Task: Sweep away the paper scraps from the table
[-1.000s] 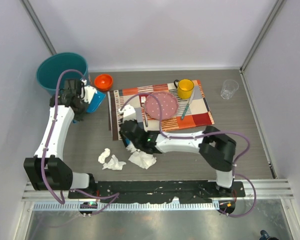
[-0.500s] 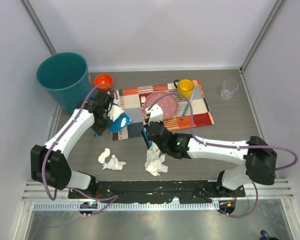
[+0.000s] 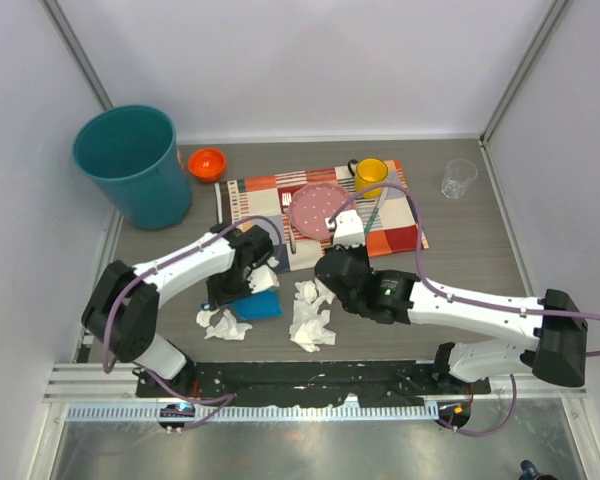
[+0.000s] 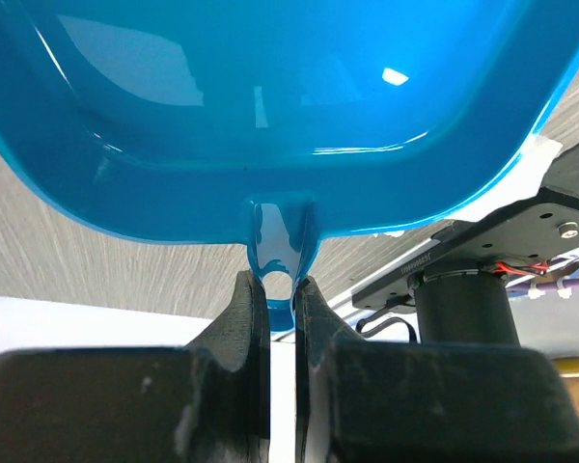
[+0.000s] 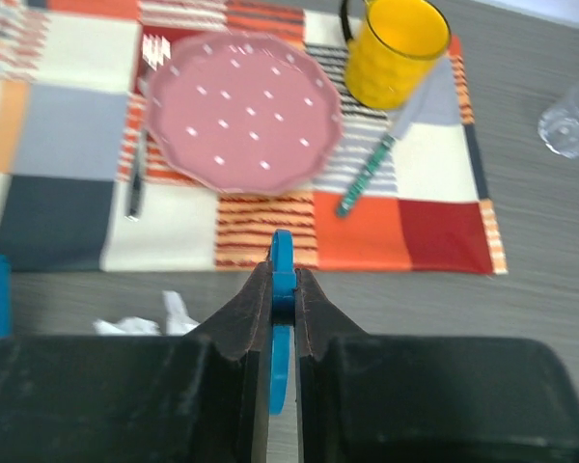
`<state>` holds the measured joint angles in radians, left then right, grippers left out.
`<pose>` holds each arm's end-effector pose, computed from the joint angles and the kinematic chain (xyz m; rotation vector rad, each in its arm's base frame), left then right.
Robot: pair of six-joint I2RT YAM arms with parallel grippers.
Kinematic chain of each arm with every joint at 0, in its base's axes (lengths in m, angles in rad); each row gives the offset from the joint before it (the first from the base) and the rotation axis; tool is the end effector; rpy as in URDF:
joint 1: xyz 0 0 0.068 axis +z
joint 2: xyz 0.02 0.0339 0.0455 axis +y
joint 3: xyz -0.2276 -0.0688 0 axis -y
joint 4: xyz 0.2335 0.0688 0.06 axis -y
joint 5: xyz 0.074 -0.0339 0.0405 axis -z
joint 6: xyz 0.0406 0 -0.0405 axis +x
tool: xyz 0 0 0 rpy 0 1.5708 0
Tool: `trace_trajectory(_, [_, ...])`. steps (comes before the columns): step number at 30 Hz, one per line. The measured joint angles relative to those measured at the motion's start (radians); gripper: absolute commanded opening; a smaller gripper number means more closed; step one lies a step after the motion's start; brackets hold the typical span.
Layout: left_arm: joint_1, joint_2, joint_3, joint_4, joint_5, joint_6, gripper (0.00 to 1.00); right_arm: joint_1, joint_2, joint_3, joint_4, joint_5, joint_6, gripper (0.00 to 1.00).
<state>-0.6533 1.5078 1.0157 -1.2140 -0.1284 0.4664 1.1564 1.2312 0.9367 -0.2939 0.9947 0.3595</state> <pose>0.1814 -0.1323 0.1700 -1.6105 -2.5449 -0.2118 0.1379 0.2289 0.2644 -0.2171 1.8657 -0.0478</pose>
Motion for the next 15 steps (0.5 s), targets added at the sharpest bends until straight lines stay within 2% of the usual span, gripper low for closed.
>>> trace_trajectory(6, [-0.002,0.115,0.002,0.000,0.017,0.010,0.00,-0.001,0.101,-0.051,-0.071,0.052,0.032,0.01])
trace_trajectory(11, [-0.005,0.183,0.040,0.004,0.040,0.013,0.00,0.000,0.192,-0.048,-0.058,0.003,0.070,0.01])
trace_trajectory(15, [-0.006,0.212,0.061,0.016,0.042,0.013,0.00,0.000,0.197,-0.042,0.018,-0.069,0.095,0.01])
